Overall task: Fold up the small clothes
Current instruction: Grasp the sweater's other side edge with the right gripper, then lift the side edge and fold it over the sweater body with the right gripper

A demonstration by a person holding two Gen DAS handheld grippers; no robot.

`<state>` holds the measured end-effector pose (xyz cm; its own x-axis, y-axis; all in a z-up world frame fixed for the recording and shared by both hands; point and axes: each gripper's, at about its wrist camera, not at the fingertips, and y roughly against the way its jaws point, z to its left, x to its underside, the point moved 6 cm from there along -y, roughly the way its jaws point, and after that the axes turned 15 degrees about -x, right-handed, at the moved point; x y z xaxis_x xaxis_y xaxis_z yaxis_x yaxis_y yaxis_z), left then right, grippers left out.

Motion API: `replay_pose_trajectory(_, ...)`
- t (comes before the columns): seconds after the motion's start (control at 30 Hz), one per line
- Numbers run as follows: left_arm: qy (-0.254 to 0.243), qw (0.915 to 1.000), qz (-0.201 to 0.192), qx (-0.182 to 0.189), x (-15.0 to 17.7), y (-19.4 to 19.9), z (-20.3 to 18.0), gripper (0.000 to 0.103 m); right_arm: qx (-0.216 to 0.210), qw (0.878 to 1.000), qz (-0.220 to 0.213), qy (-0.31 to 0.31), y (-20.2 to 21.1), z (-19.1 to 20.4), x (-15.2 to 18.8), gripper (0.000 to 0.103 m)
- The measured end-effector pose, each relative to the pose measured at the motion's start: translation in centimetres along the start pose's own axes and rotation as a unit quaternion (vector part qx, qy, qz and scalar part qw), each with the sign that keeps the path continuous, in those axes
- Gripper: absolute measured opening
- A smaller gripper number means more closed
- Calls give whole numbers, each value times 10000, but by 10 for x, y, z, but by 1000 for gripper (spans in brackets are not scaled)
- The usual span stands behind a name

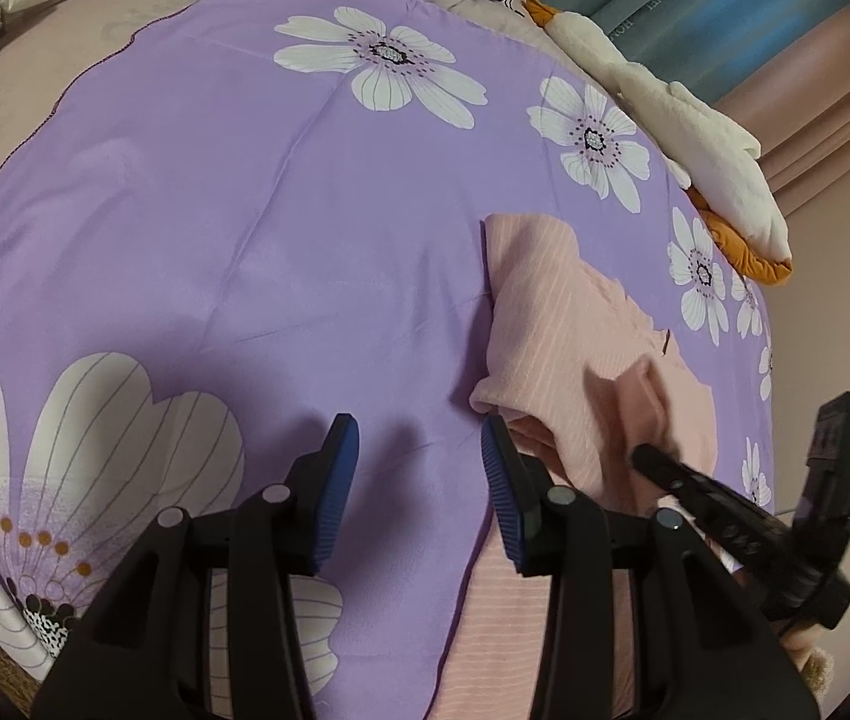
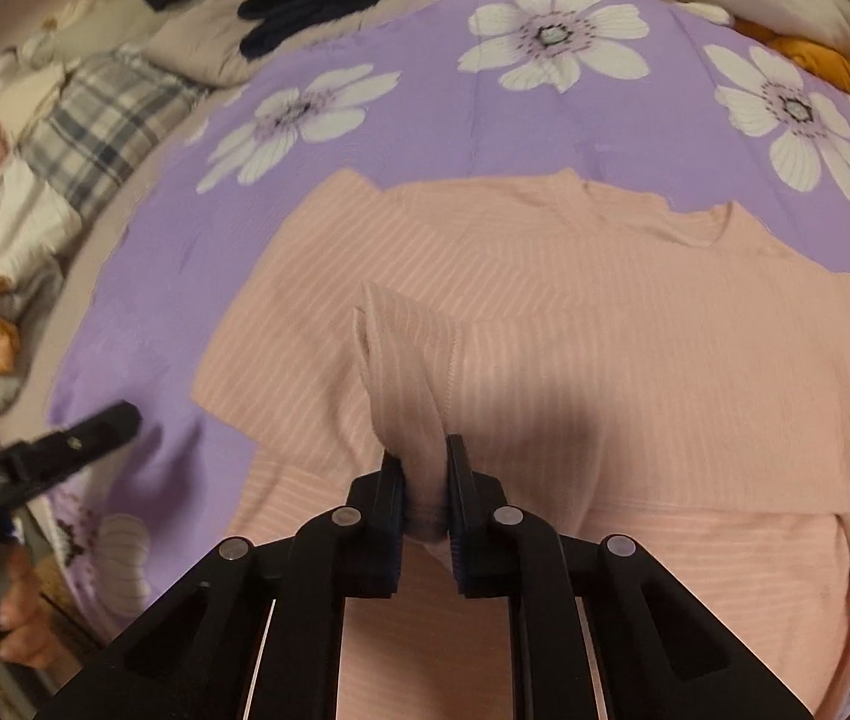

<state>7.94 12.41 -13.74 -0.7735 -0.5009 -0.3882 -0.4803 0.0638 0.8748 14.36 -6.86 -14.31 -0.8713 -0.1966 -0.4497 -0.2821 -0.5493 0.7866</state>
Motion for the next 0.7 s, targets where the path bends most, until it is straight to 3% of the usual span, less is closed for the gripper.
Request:
replay_pose_trajectory(0.43, -112, 9999, 6, -7, 1, -4, -9, 41, 184, 9910, -1327, 65, 89, -8, -51, 13)
replay_pose_trajectory(0.7, -112, 9999, -54, 71, -12, -1, -21, 41, 550, 9795, -1844, 597, 132, 1, -90, 12)
